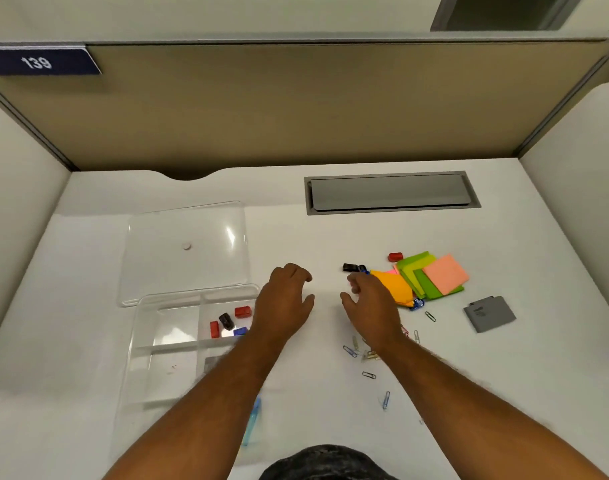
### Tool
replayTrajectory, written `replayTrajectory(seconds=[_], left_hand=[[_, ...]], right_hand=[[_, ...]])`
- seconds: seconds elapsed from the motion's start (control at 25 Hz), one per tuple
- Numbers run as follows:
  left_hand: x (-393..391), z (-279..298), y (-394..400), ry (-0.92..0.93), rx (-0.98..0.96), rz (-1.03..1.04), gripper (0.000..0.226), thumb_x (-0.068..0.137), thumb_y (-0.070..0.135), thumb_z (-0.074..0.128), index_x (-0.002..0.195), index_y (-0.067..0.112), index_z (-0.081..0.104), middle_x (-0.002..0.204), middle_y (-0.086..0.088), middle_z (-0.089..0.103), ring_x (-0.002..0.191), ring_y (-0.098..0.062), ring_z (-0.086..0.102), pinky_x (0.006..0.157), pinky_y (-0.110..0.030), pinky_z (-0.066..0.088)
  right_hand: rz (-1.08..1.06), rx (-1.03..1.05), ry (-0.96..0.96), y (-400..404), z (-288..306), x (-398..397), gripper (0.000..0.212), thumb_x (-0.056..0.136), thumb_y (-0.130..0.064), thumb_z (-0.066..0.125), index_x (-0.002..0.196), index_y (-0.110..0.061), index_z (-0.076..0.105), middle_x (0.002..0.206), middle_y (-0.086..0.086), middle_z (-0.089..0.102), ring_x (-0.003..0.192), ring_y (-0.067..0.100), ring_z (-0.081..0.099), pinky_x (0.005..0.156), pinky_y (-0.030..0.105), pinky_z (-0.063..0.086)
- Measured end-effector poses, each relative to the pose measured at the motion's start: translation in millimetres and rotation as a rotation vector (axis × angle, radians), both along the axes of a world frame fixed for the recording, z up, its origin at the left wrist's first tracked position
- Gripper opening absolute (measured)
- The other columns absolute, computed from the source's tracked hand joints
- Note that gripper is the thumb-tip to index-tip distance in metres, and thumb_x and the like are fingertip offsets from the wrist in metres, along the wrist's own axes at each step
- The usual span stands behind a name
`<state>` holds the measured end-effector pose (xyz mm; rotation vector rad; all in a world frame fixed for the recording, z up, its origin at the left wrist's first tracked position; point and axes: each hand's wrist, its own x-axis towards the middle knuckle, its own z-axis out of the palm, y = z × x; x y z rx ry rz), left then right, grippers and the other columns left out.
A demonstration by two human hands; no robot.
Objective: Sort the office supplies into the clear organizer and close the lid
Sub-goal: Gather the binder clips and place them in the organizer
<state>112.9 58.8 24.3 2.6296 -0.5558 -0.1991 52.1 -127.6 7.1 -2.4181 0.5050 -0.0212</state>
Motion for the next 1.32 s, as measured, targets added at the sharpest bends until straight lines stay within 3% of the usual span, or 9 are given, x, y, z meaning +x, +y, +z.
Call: replayTrajectory(seconds=[0.16, 0.36, 0.52, 0.64, 0.84, 1.04, 1.16, 1.24, 1.32], left_hand=[[19.9, -13.2, -63.3, 0.075, 0.016, -0.088, 0.039, 0.093, 0.027, 0.065, 0.131, 0.026, 0.057, 0.134, 0.008, 0.054, 0.12, -0.016, 0.05, 0.076, -0.027, 0.045], [38.6, -35.7, -116.1, 0.185, 0.046, -0.157, 0.048, 0.094, 0.034, 0.066, 0.139, 0.023, 0.054, 0.138, 0.001, 0.055, 0.123, -0.023, 0.051, 0.088, -0.038, 0.053], [44.2, -48.7, -127.1, 0.168, 0.065, -0.121, 0.025, 0.093, 0.032, 0.061, 0.115, 0.02, 0.062, 0.113, 0.0, 0.06, 0.104, -0.021, 0.055, 0.071, -0.031, 0.043], [44.4, -50.7, -121.6, 0.196, 0.061, -0.097, 0.015, 0.089, 0.021, 0.064, 0.103, 0.02, 0.061, 0.104, 0.0, 0.059, 0.094, -0.021, 0.056, 0.069, -0.03, 0.043], [34.7, -50.2, -101.9, 0.2, 0.072, -0.04, 0.017, 0.088, 0.012, 0.064, 0.103, 0.02, 0.065, 0.102, 0.001, 0.06, 0.091, -0.02, 0.059, 0.07, -0.027, 0.043], [25.8, -23.1, -75.5, 0.152, -0.061, 0.085, 0.017, 0.089, 0.011, 0.066, 0.103, 0.02, 0.068, 0.102, 0.004, 0.063, 0.09, -0.016, 0.061, 0.078, -0.027, 0.052], [12.3, 0.4, -40.7, 0.088, -0.164, 0.143, 0.017, 0.088, 0.014, 0.067, 0.101, 0.023, 0.067, 0.101, 0.008, 0.062, 0.087, -0.012, 0.06, 0.077, -0.026, 0.052], [1.3, 13.2, -11.3, 0.043, -0.246, 0.206, 0.018, 0.085, 0.012, 0.068, 0.097, 0.024, 0.066, 0.099, 0.01, 0.062, 0.086, -0.009, 0.061, 0.074, -0.025, 0.052], [-10.3, 20.9, 25.0, 0.012, -0.271, 0.283, 0.018, 0.084, 0.012, 0.071, 0.096, 0.024, 0.067, 0.097, 0.012, 0.063, 0.085, -0.006, 0.061, 0.074, -0.021, 0.051]], right_hand=[[-0.06, -0.063, 0.072, -44.4, -9.8, 14.7, 0.032, 0.093, -0.026, 0.071, 0.122, -0.014, 0.065, 0.115, 0.009, 0.064, 0.104, 0.03, 0.064, 0.087, 0.042, 0.054], [0.17, -0.133, 0.231, -76.0, -23.4, 41.6, 0.063, 0.089, -0.025, 0.072, 0.148, -0.018, 0.05, 0.135, 0.01, 0.056, 0.115, 0.031, 0.063, 0.09, 0.042, 0.055], [0.311, -0.231, 0.263, -83.1, -28.9, 58.8, 0.039, 0.091, -0.022, 0.06, 0.131, -0.026, 0.06, 0.112, 0.004, 0.057, 0.091, 0.03, 0.066, 0.068, 0.042, 0.056], [0.336, -0.255, 0.288, -83.3, -27.3, 69.1, 0.026, 0.091, -0.023, 0.063, 0.117, -0.021, 0.062, 0.105, 0.005, 0.06, 0.089, 0.029, 0.065, 0.069, 0.038, 0.054], [0.28, -0.151, 0.263, -74.8, -26.2, 75.7, 0.03, 0.09, -0.023, 0.072, 0.118, -0.02, 0.063, 0.11, 0.007, 0.067, 0.096, 0.026, 0.063, 0.076, 0.033, 0.05], [0.126, 0.028, 0.191, -65.5, -19.7, 63.0, 0.021, 0.09, -0.015, 0.071, 0.107, -0.026, 0.066, 0.104, 0.003, 0.07, 0.088, 0.023, 0.063, 0.062, 0.023, 0.046], [0.089, 0.154, 0.117, -48.0, -3.9, 49.1, 0.022, 0.089, -0.011, 0.072, 0.103, -0.028, 0.067, 0.101, -0.003, 0.07, 0.092, 0.021, 0.063, 0.078, 0.033, 0.056], [0.093, 0.233, 0.047, -29.7, 8.6, 39.4, 0.024, 0.089, -0.01, 0.075, 0.105, -0.027, 0.069, 0.101, -0.007, 0.069, 0.091, 0.015, 0.063, 0.083, 0.028, 0.053], [0.171, 0.279, 0.019, 2.1, 20.3, 31.6, 0.025, 0.089, -0.012, 0.076, 0.108, -0.027, 0.07, 0.099, -0.013, 0.068, 0.078, 0.002, 0.06, 0.076, 0.016, 0.047]])
